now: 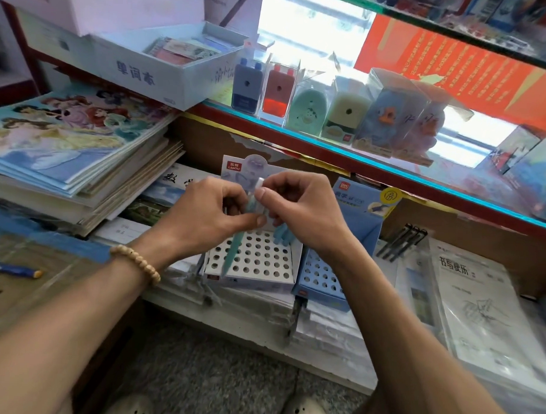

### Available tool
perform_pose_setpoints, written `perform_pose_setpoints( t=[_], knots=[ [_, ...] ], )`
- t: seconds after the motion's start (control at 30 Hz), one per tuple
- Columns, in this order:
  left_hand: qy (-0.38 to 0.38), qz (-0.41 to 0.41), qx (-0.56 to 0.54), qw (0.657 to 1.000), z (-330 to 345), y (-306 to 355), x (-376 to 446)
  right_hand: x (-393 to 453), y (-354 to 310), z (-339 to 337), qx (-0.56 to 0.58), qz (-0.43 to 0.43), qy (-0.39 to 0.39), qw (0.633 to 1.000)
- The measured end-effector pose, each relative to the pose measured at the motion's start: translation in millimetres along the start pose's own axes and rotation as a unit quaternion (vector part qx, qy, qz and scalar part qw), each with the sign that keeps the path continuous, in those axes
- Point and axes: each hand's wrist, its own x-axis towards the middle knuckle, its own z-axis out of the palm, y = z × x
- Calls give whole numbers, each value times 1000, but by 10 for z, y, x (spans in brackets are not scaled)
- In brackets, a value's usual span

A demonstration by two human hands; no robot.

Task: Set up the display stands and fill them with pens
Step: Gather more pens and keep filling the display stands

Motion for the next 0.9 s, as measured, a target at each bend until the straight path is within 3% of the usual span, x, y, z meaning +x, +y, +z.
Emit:
perform_pose_setpoints(
  t=[0.2, 0.33, 0.47, 0.67, 0.9],
  knots=[
    [-2, -9, -8, 1000, -105, -48, -18, 24, -49, 46, 23, 0, -30, 999],
    [94, -55, -7, 994, -178, -98, -4, 93, 9, 16, 28, 23, 44, 998],
    [149, -144, -133, 969, -348, -156, -36, 147, 216, 125, -38, 73, 83, 993],
    [175, -184, -260, 931, -534, -288, -83, 247, 374, 432, -100, 99, 96, 985],
    [185, -176, -296, 920, -582, -272, -154, 250, 377, 699, -191, 74, 25, 978]
  ],
)
